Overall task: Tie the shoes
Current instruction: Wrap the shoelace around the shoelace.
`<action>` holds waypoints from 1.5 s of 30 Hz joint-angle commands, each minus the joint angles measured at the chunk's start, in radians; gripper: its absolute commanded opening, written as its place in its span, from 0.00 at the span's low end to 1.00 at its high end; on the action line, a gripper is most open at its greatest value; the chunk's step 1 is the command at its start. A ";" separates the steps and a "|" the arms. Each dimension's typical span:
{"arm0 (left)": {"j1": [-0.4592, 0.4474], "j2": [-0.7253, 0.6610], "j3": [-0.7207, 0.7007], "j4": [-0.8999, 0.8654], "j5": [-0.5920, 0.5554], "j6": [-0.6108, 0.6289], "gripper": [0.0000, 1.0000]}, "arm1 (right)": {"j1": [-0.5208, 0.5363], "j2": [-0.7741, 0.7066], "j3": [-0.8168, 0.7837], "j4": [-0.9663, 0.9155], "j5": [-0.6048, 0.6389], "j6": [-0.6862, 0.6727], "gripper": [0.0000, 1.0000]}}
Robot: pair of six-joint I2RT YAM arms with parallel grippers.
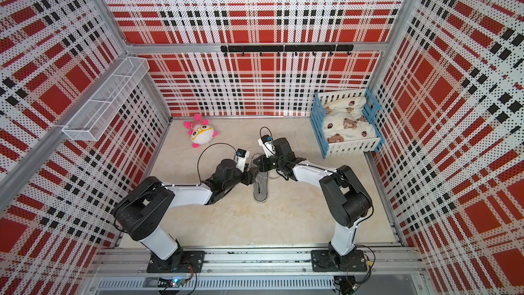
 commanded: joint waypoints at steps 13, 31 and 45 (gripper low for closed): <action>-0.007 0.027 0.028 0.040 -0.033 -0.007 0.39 | -0.005 -0.007 0.031 -0.040 -0.003 0.011 0.00; -0.005 0.025 -0.003 0.077 -0.028 -0.007 0.09 | -0.007 -0.003 0.035 -0.056 0.006 0.009 0.00; 0.084 0.057 -0.071 0.221 0.161 -0.091 0.00 | -0.056 -0.108 -0.074 -0.076 0.018 0.015 0.27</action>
